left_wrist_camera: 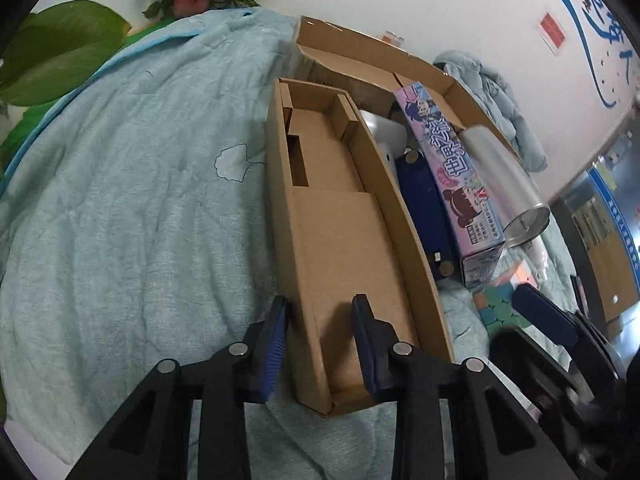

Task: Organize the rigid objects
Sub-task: 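Grasp the cardboard insert tray's rim with the left tool, then lift the insert tray and lower it into the large cardboard box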

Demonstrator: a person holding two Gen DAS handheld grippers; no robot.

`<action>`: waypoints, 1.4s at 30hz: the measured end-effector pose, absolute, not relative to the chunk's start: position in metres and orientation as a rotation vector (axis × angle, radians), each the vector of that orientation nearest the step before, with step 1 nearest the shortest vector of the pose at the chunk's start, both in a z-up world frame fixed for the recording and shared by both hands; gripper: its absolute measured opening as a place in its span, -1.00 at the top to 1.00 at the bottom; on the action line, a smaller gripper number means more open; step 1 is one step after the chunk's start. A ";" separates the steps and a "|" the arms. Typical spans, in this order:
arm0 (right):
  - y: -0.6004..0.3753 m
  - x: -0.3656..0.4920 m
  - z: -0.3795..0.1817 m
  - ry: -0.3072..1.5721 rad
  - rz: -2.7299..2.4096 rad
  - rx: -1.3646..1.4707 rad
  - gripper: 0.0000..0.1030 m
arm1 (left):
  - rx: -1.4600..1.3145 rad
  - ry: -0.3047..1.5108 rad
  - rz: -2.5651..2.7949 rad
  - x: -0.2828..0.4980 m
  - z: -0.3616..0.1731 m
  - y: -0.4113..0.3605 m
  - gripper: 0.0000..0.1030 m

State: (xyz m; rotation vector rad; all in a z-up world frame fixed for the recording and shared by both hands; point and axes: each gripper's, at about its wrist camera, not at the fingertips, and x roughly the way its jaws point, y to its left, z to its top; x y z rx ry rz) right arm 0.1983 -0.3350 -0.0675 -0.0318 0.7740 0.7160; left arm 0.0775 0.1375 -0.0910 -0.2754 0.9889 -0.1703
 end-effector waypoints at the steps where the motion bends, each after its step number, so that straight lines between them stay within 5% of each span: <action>1: -0.328 0.204 -0.075 0.805 0.698 -0.032 0.02 | -0.283 0.991 -0.181 0.079 -0.092 0.140 0.41; 3: -0.318 0.210 -0.085 0.835 0.668 -0.057 0.47 | -0.314 1.005 -0.204 0.083 -0.095 0.148 0.48; 6: -0.304 0.217 -0.100 0.886 0.667 -0.068 0.77 | -0.334 1.025 -0.223 0.087 -0.094 0.157 0.66; 18: -0.295 0.206 -0.093 0.822 0.651 -0.137 0.78 | -0.286 0.966 -0.169 0.073 -0.080 0.151 0.78; 29: -0.322 0.204 0.028 0.500 0.715 -0.046 0.77 | -0.167 0.616 -0.131 0.044 0.063 0.121 0.78; 36: -0.335 0.264 0.082 0.416 0.662 0.025 0.78 | -0.068 0.555 -0.160 0.109 0.133 0.086 0.78; 42: -0.318 0.373 0.057 0.553 0.632 0.073 0.79 | -0.058 0.633 -0.147 0.235 0.127 0.066 0.80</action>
